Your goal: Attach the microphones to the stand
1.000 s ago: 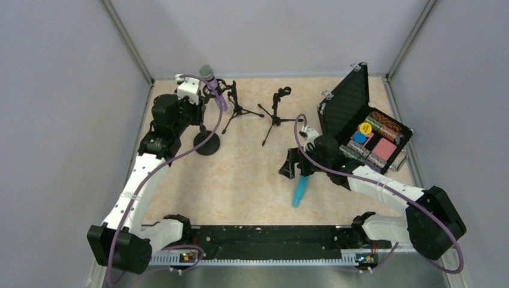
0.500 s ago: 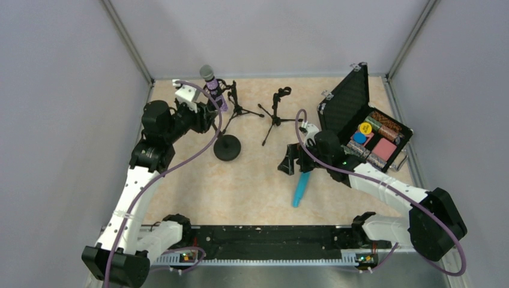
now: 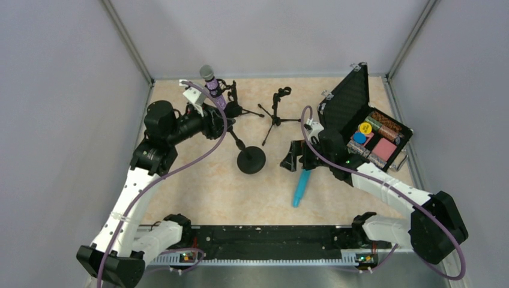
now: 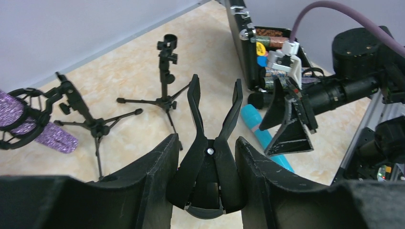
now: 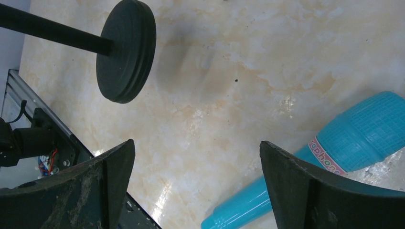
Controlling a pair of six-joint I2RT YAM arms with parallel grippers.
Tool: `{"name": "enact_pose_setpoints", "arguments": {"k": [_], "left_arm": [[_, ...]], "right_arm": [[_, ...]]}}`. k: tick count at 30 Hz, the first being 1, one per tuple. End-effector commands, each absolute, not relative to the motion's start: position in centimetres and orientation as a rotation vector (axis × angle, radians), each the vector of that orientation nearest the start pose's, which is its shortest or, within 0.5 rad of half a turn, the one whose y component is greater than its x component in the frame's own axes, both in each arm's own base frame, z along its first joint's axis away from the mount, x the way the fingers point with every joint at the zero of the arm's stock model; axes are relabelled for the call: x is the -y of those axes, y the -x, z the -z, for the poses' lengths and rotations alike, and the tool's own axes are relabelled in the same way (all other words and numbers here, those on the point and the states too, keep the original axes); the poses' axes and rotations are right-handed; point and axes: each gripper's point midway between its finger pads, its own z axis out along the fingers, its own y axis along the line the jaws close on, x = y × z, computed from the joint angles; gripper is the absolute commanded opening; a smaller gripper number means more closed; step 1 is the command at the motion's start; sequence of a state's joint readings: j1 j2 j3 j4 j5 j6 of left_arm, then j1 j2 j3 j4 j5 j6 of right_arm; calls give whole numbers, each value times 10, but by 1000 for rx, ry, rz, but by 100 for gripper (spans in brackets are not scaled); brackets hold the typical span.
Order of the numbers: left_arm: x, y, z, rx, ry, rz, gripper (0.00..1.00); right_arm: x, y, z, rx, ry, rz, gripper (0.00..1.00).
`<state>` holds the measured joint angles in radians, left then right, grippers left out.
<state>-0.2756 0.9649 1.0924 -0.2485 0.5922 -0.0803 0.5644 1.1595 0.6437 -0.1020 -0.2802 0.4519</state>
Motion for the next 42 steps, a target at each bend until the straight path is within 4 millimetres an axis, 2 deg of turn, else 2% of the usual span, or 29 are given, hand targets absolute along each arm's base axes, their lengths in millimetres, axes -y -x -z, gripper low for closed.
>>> {"name": "enact_pose_setpoints", "arguments": {"k": [1,11,20,25,33,42], "left_arm": [[201,-268,-401,-1439,-670,786,0],[251,-263,-363,-1520,-894,687,0],[278,-256,-341,-1519,-1032,705,0],[285,-248,-328,-1504,-1111,734,0],[285,-238,-309,-1491,-1190,745,0],[281,-232,-262,-1605,-1201,775,0]], "right_arm": [[-229,-254,-142,-2219,257,-862,99],[-216,-255,-133,-2235,241,-809,99],[-210,-256,-126,-2247,238,-772,99],[-208,-256,-122,-2256,235,-760,99],[-209,-259,-118,-2266,236,-756,99],[-209,-259,-113,-2276,236,-753,99]]}}
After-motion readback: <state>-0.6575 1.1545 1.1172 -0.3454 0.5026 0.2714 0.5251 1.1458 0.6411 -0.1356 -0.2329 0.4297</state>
